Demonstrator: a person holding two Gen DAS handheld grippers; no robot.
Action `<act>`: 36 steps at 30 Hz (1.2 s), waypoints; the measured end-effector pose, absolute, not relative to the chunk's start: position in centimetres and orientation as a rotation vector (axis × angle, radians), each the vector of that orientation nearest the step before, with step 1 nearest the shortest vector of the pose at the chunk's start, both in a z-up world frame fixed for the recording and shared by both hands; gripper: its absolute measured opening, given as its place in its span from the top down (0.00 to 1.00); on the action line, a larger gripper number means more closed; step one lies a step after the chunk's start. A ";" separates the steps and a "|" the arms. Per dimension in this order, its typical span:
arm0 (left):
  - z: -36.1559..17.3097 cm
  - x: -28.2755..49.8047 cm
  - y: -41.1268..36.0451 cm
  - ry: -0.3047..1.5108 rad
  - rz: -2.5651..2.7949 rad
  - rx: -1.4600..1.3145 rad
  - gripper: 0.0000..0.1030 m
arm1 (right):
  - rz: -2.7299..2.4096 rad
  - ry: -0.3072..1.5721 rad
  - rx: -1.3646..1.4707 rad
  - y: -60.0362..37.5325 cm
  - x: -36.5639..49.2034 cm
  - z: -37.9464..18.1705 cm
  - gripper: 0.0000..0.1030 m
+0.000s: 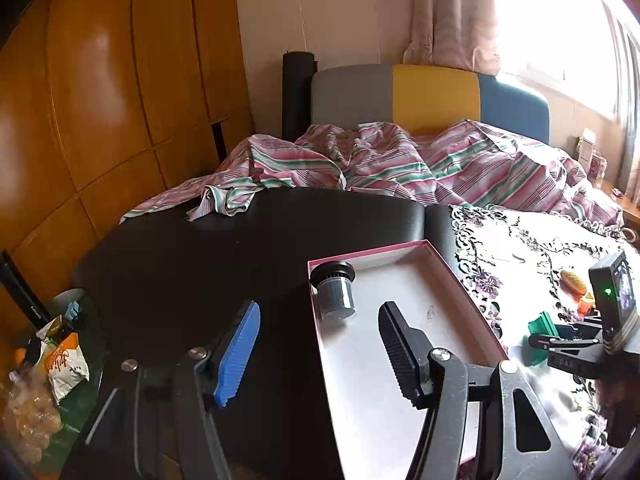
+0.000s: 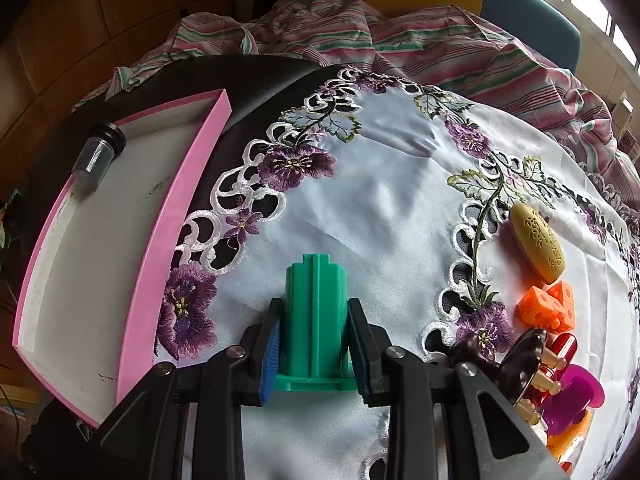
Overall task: Organize rigid objects
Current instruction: 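Carry the green piece into the tray and open the right gripper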
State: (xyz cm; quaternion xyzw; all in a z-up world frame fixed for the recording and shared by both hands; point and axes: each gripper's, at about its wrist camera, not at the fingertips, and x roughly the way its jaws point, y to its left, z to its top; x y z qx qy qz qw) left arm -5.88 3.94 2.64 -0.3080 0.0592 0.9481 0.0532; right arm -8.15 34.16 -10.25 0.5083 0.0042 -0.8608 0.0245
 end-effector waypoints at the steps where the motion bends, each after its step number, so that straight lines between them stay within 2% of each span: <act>1: 2.6 -5.8 3.8 0.181 2.882 -0.937 0.39 | -2.665 0.016 1.571 34.1 -8.1 -10.2 0.71; 17: 0.8 -4.4 1.4 0.144 2.874 -0.999 0.39 | -2.693 0.058 1.620 33.5 -8.1 -10.7 0.71; 23: -1.6 -4.4 -0.5 0.114 2.875 -1.090 0.39 | -2.728 -0.028 1.520 32.4 -7.6 -7.0 0.71; 29: -3.2 -4.4 -2.2 0.050 2.884 -1.170 0.39 | -2.613 -0.045 1.383 26.2 -9.0 -3.4 0.71; 36: -3.4 -4.5 -3.2 0.023 2.893 -1.180 0.39 | -2.404 -0.030 1.460 17.1 -13.0 -5.9 0.71</act>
